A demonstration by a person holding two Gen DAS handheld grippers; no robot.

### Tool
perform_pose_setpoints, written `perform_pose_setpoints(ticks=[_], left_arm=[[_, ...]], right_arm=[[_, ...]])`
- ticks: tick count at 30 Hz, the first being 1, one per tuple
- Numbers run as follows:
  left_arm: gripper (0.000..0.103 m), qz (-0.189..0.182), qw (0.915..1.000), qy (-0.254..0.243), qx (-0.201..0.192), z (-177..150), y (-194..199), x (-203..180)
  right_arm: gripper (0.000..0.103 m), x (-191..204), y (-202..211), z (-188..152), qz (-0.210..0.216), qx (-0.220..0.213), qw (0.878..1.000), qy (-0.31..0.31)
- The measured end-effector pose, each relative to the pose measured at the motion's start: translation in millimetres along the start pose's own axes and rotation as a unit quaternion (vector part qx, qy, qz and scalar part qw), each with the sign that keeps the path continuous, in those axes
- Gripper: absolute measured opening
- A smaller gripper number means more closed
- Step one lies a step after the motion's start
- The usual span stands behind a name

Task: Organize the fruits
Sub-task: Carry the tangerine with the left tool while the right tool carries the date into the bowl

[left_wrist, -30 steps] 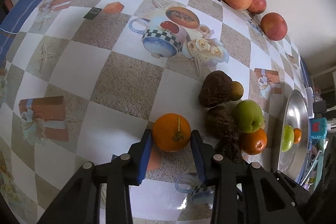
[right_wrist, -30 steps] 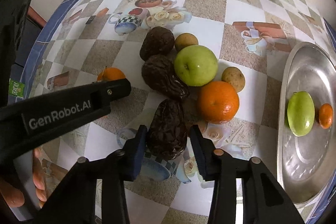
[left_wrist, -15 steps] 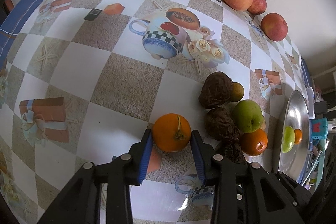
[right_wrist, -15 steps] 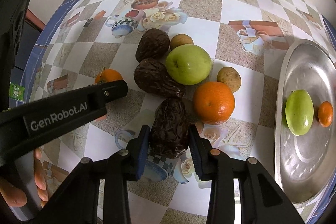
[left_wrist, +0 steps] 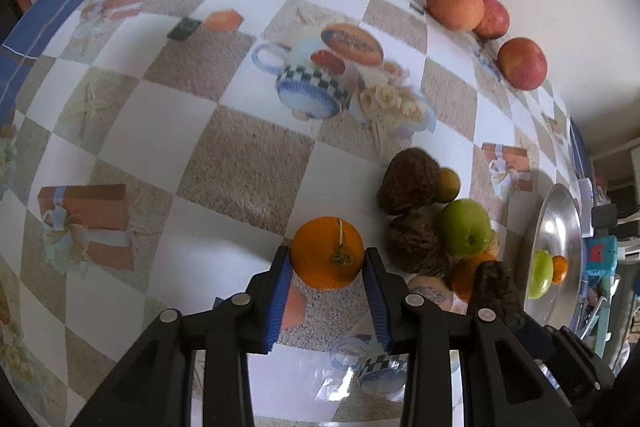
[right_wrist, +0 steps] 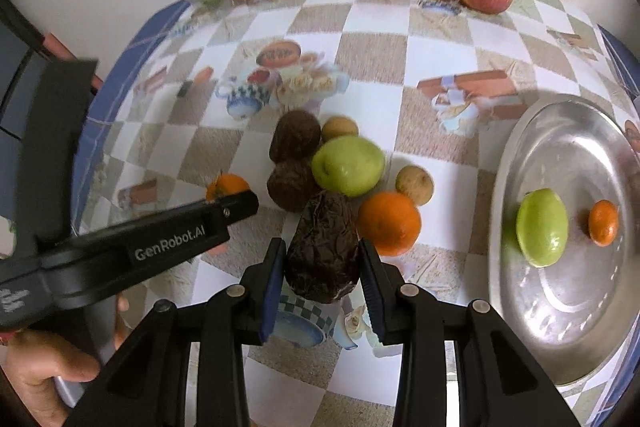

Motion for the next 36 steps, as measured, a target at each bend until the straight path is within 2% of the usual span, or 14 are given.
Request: perform_pose_setpoints(ticks=[5, 12, 22, 28, 32, 36], left_arm=[[0.038, -0.013, 0.9992, -0.010, -0.036, 4.1, 23.8, -7.5], [0.038, -0.030, 0.9958, -0.045, -0.074, 6.7, 47.9, -34.6], [0.038, -0.051, 0.9845, -0.144, -0.087, -18.0, 52.2, -105.5], [0.038, -0.089, 0.9686, -0.218, -0.080, -49.3, 48.0, -163.7], [0.038, -0.112, 0.9506, -0.278, -0.078, -77.5, 42.2, -204.6], [0.038, -0.114, 0.9345, -0.329, -0.073, -101.3, 29.0, -234.2]], right_arm=[[0.038, -9.6, 18.2, 7.2, -0.003, -0.027, 1.000, -0.016], [0.038, -46.7, 40.0, 12.9, -0.028, -0.055, 0.996, -0.062], [0.038, -127.5, 84.5, 7.6, -0.096, -0.094, 0.981, -0.138], [0.038, -182.2, 112.8, -7.7, -0.137, -0.111, 0.964, -0.199], [0.038, -198.8, 124.1, -14.7, -0.136, -0.120, 0.958, -0.221], [0.038, -206.2, 120.4, -16.6, -0.131, -0.113, 0.958, -0.228]])
Point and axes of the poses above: each gripper's, at about its wrist camera, not at the fingertips, and y roughly against the way its jaws point, x to its left, z to its top, the point moved 4 cm from there along -y, roughly the way its jaws point, and after that the axes turned 5 degrees about z, right-handed, at the moved point
